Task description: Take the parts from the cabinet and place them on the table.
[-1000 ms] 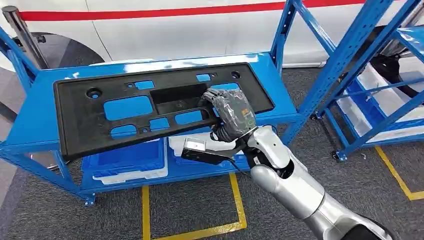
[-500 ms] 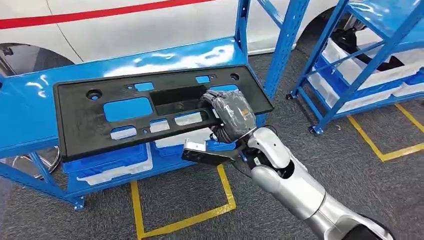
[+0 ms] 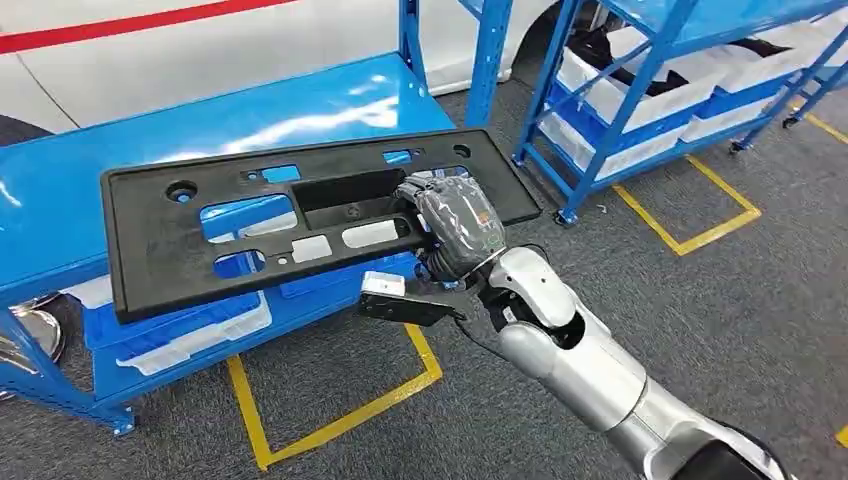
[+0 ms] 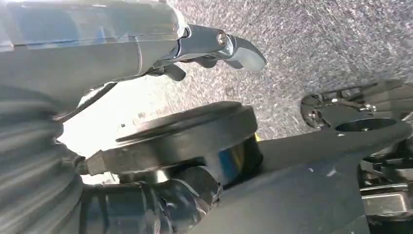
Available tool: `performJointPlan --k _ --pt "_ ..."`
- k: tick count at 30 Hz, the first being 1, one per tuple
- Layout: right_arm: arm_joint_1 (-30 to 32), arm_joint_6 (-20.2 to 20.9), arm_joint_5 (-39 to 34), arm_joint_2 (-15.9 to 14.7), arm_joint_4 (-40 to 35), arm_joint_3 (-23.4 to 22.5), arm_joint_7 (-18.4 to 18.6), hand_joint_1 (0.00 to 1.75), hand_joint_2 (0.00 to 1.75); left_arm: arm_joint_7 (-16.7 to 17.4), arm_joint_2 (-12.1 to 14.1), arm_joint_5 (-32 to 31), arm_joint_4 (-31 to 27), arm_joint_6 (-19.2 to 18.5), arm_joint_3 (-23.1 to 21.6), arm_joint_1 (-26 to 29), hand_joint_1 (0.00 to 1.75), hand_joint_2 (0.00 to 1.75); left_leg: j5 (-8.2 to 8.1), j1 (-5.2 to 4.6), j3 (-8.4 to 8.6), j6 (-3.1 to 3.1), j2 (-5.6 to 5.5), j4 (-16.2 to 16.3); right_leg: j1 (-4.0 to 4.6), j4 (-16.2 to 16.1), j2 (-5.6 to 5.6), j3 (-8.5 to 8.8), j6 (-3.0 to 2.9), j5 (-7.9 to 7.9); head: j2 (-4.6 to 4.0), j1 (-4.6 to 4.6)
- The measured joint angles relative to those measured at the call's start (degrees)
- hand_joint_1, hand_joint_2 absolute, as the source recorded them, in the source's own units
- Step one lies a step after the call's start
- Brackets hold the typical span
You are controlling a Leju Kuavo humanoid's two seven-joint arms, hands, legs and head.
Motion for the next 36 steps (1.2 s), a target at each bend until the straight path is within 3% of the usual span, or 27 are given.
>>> performJointPlan --k 1,2,3,5,6,7,8,10,11,13,15,16,17,18,21,22,23,24,26,27,28,30,31,32,33,34,36 --pt "-0.27 0.00 -0.07 0.22 0.02 0.00 0.11 1.75 1.75 0.00 0.00 -0.02 0.00 0.00 0.00 -0.09 0.00 1.75 0.31 -0.12 -0.34 -0.16 0.43 0.29 0.21 -4.89 -1.65 4.32 -0.46 -1.27 0.00 0.02" --pt "-0.70 0.00 -0.07 0.59 0.02 0.02 0.13 1.75 1.75 0.00 -0.07 -0.07 0.00 0.00 0.00 -0.08 0.00 1.75 0.61 -0.42 -0.66 -0.52 0.91 0.47 0.81 -10.89 -3.51 8.43 -0.97 -4.77 0.00 -0.02" --pt "-1.10 0.00 -0.09 0.81 0.04 0.02 0.11 1.75 1.75 0.00 -0.07 -0.13 0.00 0.00 0.02 -0.05 0.00 1.75 1.12 -0.34 -0.67 -0.88 1.64 0.40 1.08 -13.67 -3.32 9.44 -1.50 -5.93 0.00 -0.02" --pt "-1.46 0.18 -0.28 0.92 0.11 0.07 0.11 1.75 1.75 -0.02 -0.09 -0.17 0.00 -0.04 0.00 -0.12 0.00 1.75 2.23 -0.11 -0.75 -1.41 2.67 -0.08 1.54 -13.69 -2.37 8.61 -2.22 -4.87 0.00 -0.02" --pt "-1.44 0.35 -0.46 0.94 0.15 0.07 0.11 1.75 1.75 -0.07 -0.13 -0.20 0.00 -0.07 0.02 -0.07 0.00 1.75 2.49 -0.18 -0.93 -1.78 2.79 -0.17 1.21 -14.37 -1.98 8.11 -2.77 -4.01 0.00 0.00" --pt "-1.49 0.50 -0.59 0.96 0.31 0.09 0.11 1.75 1.75 -0.11 0.00 -0.17 0.00 -0.07 0.00 -0.06 0.00 1.75 1.09 0.08 -1.25 -2.49 0.21 0.60 0.77 -14.71 -1.76 7.87 -3.02 -3.13 0.00 0.00" --pt "-1.64 0.70 -0.68 1.22 0.55 0.09 0.20 1.75 1.75 -0.28 -0.02 -0.09 0.00 -0.09 0.00 -0.08 0.00 1.75 -2.18 0.08 -1.97 -2.75 -2.36 2.46 0.70 -14.76 -1.22 6.96 -3.70 -2.36 0.00 -0.06" --pt "-1.70 0.96 -0.83 1.84 0.68 0.15 0.22 1.75 1.75 -0.33 0.04 -0.02 0.00 -0.11 0.00 -0.29 0.00 1.75 -9.16 0.21 -3.45 -2.90 -3.82 10.19 0.75 -14.63 0.10 4.77 -4.07 -0.68 0.00 -0.09" --pt "-1.70 1.03 -0.85 2.03 0.76 0.24 0.20 1.75 1.75 -0.33 0.07 -0.02 0.00 -0.15 0.00 -0.35 0.00 1.75 -10.66 0.21 -3.77 -2.95 -3.95 13.70 0.76 -14.52 0.74 3.79 -4.01 0.05 0.00 -0.09" --pt "-1.71 1.29 -1.18 2.10 1.12 0.31 0.20 1.75 1.75 -0.33 0.09 -0.02 0.00 -0.17 0.00 -0.33 0.00 1.75 -8.48 0.37 -2.51 -3.02 -3.99 16.04 0.64 -14.03 2.07 1.60 -3.74 1.47 0.00 -0.09" --pt "-1.72 1.44 -1.22 2.12 1.35 0.35 0.18 1.75 1.75 -0.33 0.11 -0.13 0.00 -0.17 0.02 -0.12 0.00 1.75 -4.08 0.72 2.10 -3.08 -4.50 10.43 0.34 -13.12 3.48 -0.66 -3.21 2.65 0.00 -0.11" --pt "-1.78 1.44 -1.25 2.16 1.40 0.39 0.17 1.75 1.75 -0.31 0.13 -0.22 0.00 -0.17 0.02 -0.09 0.00 1.75 -3.70 1.02 5.36 -3.12 -5.99 5.71 0.20 -12.52 4.19 -1.68 -2.84 3.15 0.00 -0.11" --pt "-1.91 1.44 -1.27 2.27 1.40 0.39 0.18 1.75 1.75 -0.31 0.09 -0.22 0.00 -0.20 0.02 0.13 0.00 1.75 -6.17 1.09 8.00 -3.22 -8.63 1.31 0.37 -11.90 4.87 -2.69 -2.34 3.66 0.00 -0.13" --pt "-2.00 1.49 -1.27 2.47 1.42 0.44 0.20 1.75 1.75 -0.33 0.02 -0.22 0.00 -0.24 0.02 0.46 0.00 1.75 -7.12 1.12 8.67 -2.76 -9.02 -0.78 0.37 -11.65 5.42 -3.13 -2.05 4.30 0.00 -0.07" --pt "-2.12 1.55 -1.44 2.49 1.57 0.44 0.09 1.75 1.75 -0.33 0.00 -0.31 0.00 -0.33 0.04 0.45 0.00 1.75 -5.94 0.64 7.62 -1.77 -7.18 -0.41 0.39 -12.86 7.21 -3.29 -0.86 6.62 0.00 -0.04" --pt "-2.09 1.71 -1.72 2.38 1.68 0.44 0.09 1.75 1.75 -0.28 -0.13 -0.37 0.02 -0.35 0.04 0.49 0.00 1.75 -5.09 1.09 7.13 -1.03 -5.94 -0.68 0.24 -12.48 5.84 -3.76 -0.81 5.70 0.00 -0.11" --pt "-2.42 1.97 -1.90 2.42 1.72 0.46 0.09 1.75 1.75 -0.26 -0.09 -0.39 0.02 -0.37 0.04 0.49 0.00 1.75 -4.38 0.91 6.39 -0.64 -5.50 -0.73 0.52 -10.85 3.26 -4.41 -0.65 2.37 0.00 0.26" --pt "-2.67 2.03 -1.92 2.49 1.79 0.48 0.09 1.75 1.75 -0.31 -0.09 -0.42 0.02 -0.46 0.04 0.50 0.00 1.75 -3.70 0.68 5.70 -0.05 -4.56 -0.73 0.34 -7.35 1.99 -5.20 -0.34 -1.77 0.00 0.09" --pt "-2.94 2.08 -2.08 2.78 2.03 0.57 0.09 1.75 1.75 -0.70 0.00 -0.46 0.02 -0.50 0.04 0.47 0.00 1.75 -2.43 0.31 3.89 0.09 -3.08 -0.55 0.01 1.04 1.17 -6.78 0.02 -7.13 0.00 0.11" --pt "-3.00 2.14 -2.08 2.93 2.12 0.63 0.07 1.75 1.75 -0.96 0.04 -0.46 0.02 -0.50 0.04 0.43 0.00 1.75 -1.82 0.18 2.93 0.12 -2.14 -0.39 -0.08 4.65 1.04 -7.09 0.12 -7.28 0.00 0.13" --pt "-2.99 2.27 -2.08 3.08 2.29 0.79 0.09 1.75 1.75 -1.14 0.09 -0.46 0.02 -0.50 0.04 0.39 0.00 1.75 -1.28 0.02 1.99 0.12 -1.31 -0.24 -0.14 6.11 0.98 -6.44 0.13 -5.64 0.00 0.13" --pt "-3.11 2.49 -2.16 3.19 2.56 0.92 0.09 1.75 1.75 -1.36 0.11 -0.46 0.02 -0.50 0.04 0.26 0.00 1.75 -0.31 -0.37 0.43 0.10 0.11 -0.11 -0.05 2.03 0.48 -1.62 -0.39 -1.87 0.00 0.11" --pt "-3.27 2.54 -2.18 3.28 2.56 0.94 0.09 1.75 1.75 -1.38 0.09 -0.46 0.02 -0.50 0.04 0.23 0.00 1.75 0.12 -0.56 -0.01 0.03 0.60 -0.11 0.33 -2.61 -0.43 2.23 -0.95 -1.68 0.00 0.11" --pt "-3.68 2.58 -2.23 3.52 2.51 0.94 0.11 1.75 1.75 -1.44 -0.02 -0.46 0.02 -0.48 0.07 0.13 0.00 1.75 0.48 -0.58 -0.16 -0.10 1.14 -0.09 0.91 -8.17 -2.81 6.85 -1.89 -3.50 0.00 0.09" --pt "-4.15 2.75 -2.27 3.80 2.51 0.94 0.13 1.75 1.75 -1.46 -0.04 -0.46 0.02 -0.39 0.07 0.19 0.00 1.75 0.84 -0.75 -0.30 -0.47 1.60 0.00 1.41 -12.97 -3.78 9.44 -2.39 -5.36 0.00 0.09" --pt "-4.60 2.82 -2.43 4.00 2.56 0.94 0.13 1.75 1.75 -1.46 -0.04 -0.46 0.02 -0.35 0.07 0.21 0.00 1.75 1.50 -0.58 -0.41 -0.95 2.41 -0.15 1.70 -14.34 -3.56 9.90 -2.55 -5.80 0.00 0.15" --pt "-5.00 3.04 -2.73 4.00 2.62 0.94 0.13 1.75 1.75 -1.44 -0.15 -0.48 0.02 -0.33 0.07 0.15 0.00 1.75 2.44 -0.28 -0.43 -1.45 3.57 -0.63 2.18 -14.81 -2.50 9.11 -3.42 -4.65 0.00 0.15"
